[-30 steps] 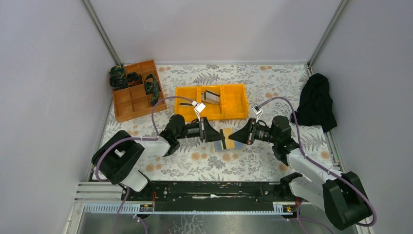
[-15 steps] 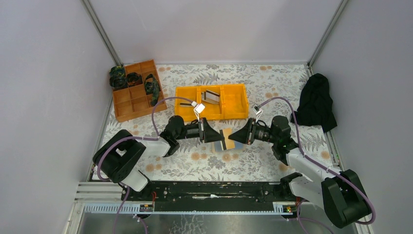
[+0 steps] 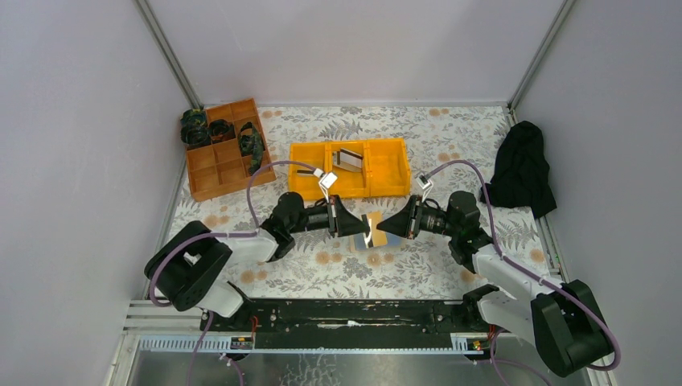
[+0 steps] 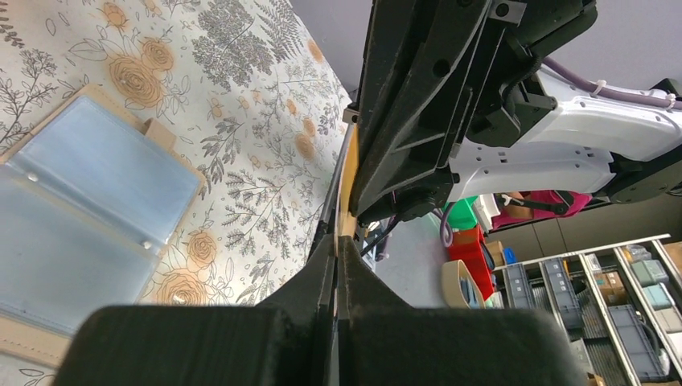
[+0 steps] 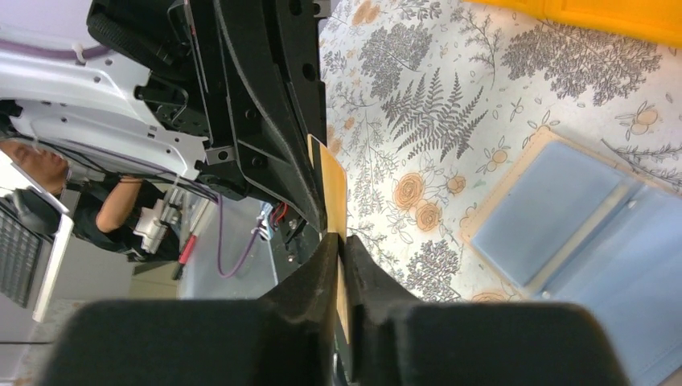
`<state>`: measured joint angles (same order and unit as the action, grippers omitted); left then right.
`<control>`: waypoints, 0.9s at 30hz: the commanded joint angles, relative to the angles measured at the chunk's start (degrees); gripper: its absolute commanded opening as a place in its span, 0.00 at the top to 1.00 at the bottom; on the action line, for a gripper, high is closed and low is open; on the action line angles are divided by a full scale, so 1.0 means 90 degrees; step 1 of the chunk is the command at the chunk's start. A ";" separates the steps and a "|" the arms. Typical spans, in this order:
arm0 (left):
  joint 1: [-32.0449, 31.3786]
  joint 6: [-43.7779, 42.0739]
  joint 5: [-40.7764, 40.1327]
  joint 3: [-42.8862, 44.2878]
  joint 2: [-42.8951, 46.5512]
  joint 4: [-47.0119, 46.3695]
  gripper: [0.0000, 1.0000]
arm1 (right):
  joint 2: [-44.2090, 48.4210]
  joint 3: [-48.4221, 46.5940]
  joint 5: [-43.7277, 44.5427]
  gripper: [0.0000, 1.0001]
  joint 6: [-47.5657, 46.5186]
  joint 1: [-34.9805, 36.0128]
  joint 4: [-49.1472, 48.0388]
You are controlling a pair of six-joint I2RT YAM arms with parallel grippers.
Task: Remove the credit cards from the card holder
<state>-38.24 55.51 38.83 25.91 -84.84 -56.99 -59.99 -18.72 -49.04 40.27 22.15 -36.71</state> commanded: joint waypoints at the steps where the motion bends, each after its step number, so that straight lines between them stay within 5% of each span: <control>1: 0.0079 -0.0391 -0.0601 -0.0029 0.0303 0.0477 1.00 | -0.0025 -0.0002 0.0032 0.77 -0.0161 -0.0015 -0.0148; 5: 0.0089 -0.0590 -0.1076 -0.0103 0.0702 0.0943 1.00 | -0.0055 0.0010 0.0467 0.57 -0.0245 -0.0011 0.0072; 16: 0.0003 -0.1079 -0.5348 0.0420 0.2458 0.3875 1.00 | 0.0136 -0.0114 0.2422 0.55 -0.0828 -0.0020 0.1525; 19: -0.0019 -0.0843 -0.6559 0.0414 0.2428 0.3772 1.00 | 0.0077 -0.0056 0.2267 0.55 -0.0863 -0.0020 0.1401; 27: -0.0118 -0.0680 -0.7940 0.1183 0.1068 0.2912 1.00 | -0.0446 0.0141 0.1867 0.56 -0.0820 -0.0017 0.0719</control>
<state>-38.59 48.82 -21.41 30.59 -69.34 -26.33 -61.69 -18.06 -29.98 33.67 22.06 -24.77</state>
